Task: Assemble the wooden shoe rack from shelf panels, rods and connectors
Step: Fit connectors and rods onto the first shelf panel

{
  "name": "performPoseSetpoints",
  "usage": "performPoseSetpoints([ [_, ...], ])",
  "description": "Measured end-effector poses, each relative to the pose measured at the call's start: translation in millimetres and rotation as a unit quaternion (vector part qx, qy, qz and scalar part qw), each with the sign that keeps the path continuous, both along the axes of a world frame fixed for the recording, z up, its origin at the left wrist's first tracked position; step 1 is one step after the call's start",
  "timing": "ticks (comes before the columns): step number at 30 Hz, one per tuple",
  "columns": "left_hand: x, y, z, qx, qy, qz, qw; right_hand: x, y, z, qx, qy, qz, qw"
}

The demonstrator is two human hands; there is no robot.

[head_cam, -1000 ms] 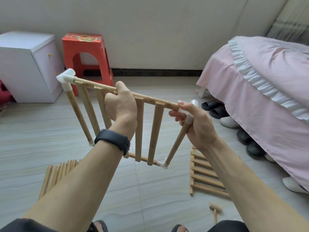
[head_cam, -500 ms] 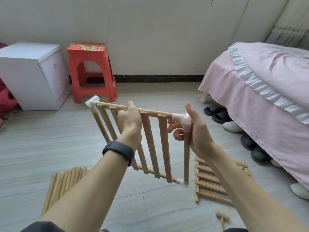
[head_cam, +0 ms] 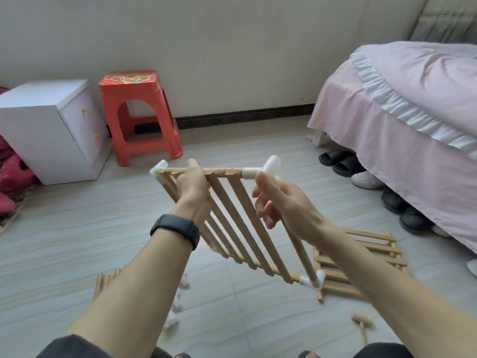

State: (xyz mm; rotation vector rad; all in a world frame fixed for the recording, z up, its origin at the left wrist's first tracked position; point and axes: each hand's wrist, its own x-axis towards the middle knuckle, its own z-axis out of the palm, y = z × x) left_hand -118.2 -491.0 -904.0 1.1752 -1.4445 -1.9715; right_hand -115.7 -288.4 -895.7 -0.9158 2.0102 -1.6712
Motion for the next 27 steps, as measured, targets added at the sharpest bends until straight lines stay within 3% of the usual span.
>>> performPoseSetpoints([
  [2,2.0,-8.0,-15.7,0.082,-0.011,-0.019,0.996,-3.8,10.3,-14.8,0.077,0.094,-0.044,0.992],
  [4,5.8,-11.2,-37.4,0.123,-0.041,-0.104,0.986,-14.3,21.0,-32.2,0.130,0.175,-0.121,0.968],
  [7,12.6,-19.3,-61.2,0.083,-0.149,-0.283,0.944,-39.5,21.5,-44.2,0.185,0.194,-0.170,0.948],
  [11,21.7,-54.5,-82.7,-0.012,-0.283,-0.419,0.863,-58.7,-0.7,-53.9,0.262,0.230,-0.106,0.931],
  [13,20.5,-68.9,-91.2,-0.097,-0.325,-0.403,0.850,-58.4,-14.6,-66.4,0.300,0.243,-0.067,0.920],
  [15,13.3,-75.5,-97.1,-0.121,-0.278,-0.342,0.889,-58.9,-26.0,-84.9,0.343,0.244,-0.029,0.907],
  [17,8.5,-72.5,-96.7,-0.084,-0.202,-0.313,0.924,-59.9,-33.5,-104.3,0.375,0.248,-0.004,0.893],
  [19,5.7,-61.0,-101.5,-0.099,-0.201,-0.353,0.908,-59.8,-41.7,-121.9,0.395,0.260,0.013,0.881],
  [21,4.3,-47.8,-115.7,-0.178,-0.243,-0.372,0.878,-57.5,-49.8,-133.7,0.414,0.269,0.042,0.869],
  [23,3.4,-38.5,-132.3,-0.262,-0.280,-0.340,0.858,-54.4,-50.4,-138.5,0.395,0.255,0.050,0.881],
  [25,2.3,-35.0,-145.9,-0.276,-0.290,-0.304,0.864,-56.8,-34.8,-139.7,0.347,0.270,-0.041,0.897],
  [27,-0.6,-33.3,-154.0,-0.265,-0.272,-0.272,0.884,-67.9,-5.3,-137.2,0.328,0.306,-0.235,0.862],
])
